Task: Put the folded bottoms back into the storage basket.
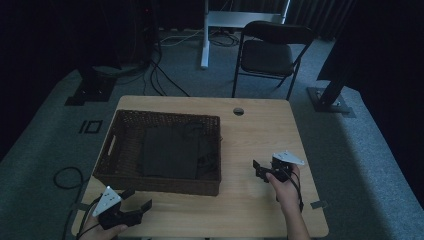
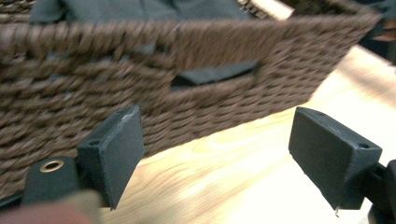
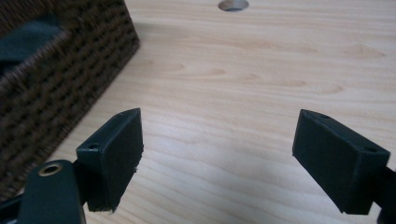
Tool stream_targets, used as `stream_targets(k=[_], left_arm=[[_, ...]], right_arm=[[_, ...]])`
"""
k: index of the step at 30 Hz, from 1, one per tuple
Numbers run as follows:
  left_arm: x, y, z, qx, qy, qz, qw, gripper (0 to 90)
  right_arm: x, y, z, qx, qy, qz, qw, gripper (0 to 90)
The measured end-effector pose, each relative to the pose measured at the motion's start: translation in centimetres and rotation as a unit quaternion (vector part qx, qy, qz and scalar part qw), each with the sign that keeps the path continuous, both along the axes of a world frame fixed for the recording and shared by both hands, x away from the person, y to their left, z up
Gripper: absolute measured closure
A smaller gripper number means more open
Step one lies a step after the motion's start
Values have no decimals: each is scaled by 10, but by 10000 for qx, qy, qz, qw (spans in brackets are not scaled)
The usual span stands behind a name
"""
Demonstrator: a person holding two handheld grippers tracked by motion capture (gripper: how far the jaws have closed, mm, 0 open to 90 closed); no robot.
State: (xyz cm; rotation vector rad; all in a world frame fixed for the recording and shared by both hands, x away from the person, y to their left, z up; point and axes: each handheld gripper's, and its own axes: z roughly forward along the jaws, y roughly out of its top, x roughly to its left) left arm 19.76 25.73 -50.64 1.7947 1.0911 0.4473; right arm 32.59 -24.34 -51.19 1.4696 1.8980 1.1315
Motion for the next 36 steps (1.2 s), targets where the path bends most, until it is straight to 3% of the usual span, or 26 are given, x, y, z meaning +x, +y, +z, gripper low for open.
stream_targets(k=[7,12,15,17,20,24,28,32,36], left_arm=[[2,0,-20,90,207,82,9997,187],[3,1,-31,94,292,268,9992,187],[2,1,-38,-62,401,484,9980,187],[2,1,-40,23,434,580,9974,187],[3,3,-43,127,457,787,9958,187],[5,8,-46,92,491,1045,9933,187],[6,11,-47,191,553,1207,9910,187],[7,17,-50,325,606,1433,9873,187],[9,20,-51,378,542,1544,9858,187]], right_arm=[[-7,-12,-12,19,78,-153,9998,157],[-12,-19,-18,-51,157,-257,9995,157],[-15,-24,-22,-182,165,-347,9991,157],[-16,-27,-25,-220,228,-462,9984,157],[-18,-33,-31,-194,340,-580,9976,157],[-21,-41,-36,-354,368,-740,9960,157],[-24,-52,-39,-481,517,-996,9925,158],[-25,-62,-40,-365,659,-1188,9901,158],[-28,-68,-40,-421,785,-1218,9885,157]])
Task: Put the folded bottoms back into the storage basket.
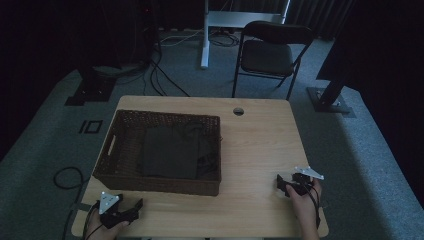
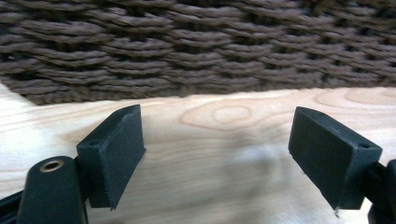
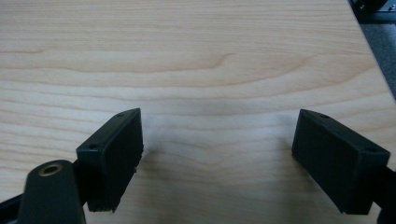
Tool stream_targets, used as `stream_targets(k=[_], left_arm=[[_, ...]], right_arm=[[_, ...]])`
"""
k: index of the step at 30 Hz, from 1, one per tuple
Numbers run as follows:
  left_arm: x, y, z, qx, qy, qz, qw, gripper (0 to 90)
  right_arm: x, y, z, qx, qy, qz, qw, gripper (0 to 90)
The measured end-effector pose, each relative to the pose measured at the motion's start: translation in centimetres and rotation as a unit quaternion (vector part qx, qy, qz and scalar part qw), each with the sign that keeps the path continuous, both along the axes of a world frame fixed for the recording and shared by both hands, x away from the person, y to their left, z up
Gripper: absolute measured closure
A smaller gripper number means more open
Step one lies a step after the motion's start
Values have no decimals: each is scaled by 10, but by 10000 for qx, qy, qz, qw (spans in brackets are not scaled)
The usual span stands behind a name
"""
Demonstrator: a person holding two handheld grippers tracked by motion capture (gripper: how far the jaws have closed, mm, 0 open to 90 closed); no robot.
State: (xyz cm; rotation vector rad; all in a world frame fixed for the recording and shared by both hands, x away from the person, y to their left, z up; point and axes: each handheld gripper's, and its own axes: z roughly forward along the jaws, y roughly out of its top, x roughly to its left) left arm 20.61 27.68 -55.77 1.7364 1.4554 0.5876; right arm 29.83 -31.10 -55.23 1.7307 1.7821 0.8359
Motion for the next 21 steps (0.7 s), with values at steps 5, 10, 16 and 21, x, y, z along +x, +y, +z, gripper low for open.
stream_targets(k=[5,10,16,21], left_arm=[[2,0,-4,393,-144,140,9990,186],[3,-2,-3,692,-94,258,9972,187],[3,-2,-3,699,-83,351,9969,187],[3,-2,-4,699,-84,379,9968,187]], right_arm=[[-4,-4,-1,-195,51,-46,9998,140],[-4,-4,-1,-197,63,-7,9998,126],[-4,-3,-1,-195,72,-38,9998,122],[-4,-3,-1,-191,71,-37,9998,122]])
